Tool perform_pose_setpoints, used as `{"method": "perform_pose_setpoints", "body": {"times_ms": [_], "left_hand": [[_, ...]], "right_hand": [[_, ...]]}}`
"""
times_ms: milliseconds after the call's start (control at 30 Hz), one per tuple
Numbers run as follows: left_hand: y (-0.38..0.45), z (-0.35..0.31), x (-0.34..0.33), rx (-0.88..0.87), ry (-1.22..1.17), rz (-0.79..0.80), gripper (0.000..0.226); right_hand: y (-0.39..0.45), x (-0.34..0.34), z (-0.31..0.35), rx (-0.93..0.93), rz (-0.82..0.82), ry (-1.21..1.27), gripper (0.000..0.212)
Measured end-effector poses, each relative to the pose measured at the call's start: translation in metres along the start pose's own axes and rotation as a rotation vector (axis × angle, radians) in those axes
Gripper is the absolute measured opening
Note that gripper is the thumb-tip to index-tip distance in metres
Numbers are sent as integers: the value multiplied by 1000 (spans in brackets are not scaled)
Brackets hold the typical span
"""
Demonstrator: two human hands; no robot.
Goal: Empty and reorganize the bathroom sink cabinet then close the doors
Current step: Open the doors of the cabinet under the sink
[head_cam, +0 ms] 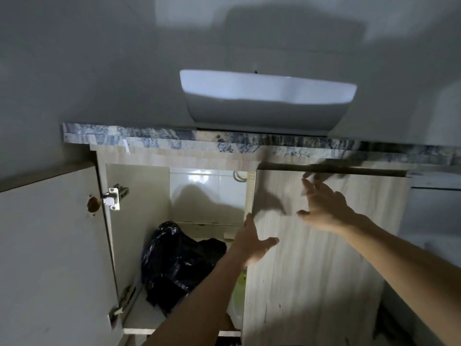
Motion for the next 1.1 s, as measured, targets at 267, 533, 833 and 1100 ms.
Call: {"method": "perform_pose_setpoints", "body": {"times_ms": [267,533,833,1100], "left_hand": [[19,5,1,-18,-151,-171,70],[-7,0,-1,-80,-107,-352,44],[-93,-4,-38,-243,-137,-265,39],[-146,-61,-78,-674,99,49,56]], "right_hand": [[6,-3,3,-4,6,19,91],[-17,13,-1,48,-7,68,85],[-75,61,-32,-188,-185,100,76],[-118,102,-49,-145,109,96,49]]}}
Point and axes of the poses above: each hand's wrist, its own y-axis towards the middle knuckle, its own x-axis out of the back of the hand, z = x × y, the point moved 6 cm from there along y, towards the middle knuckle, and after that the axes turned 14 degrees about -y, right-handed, at the moved point
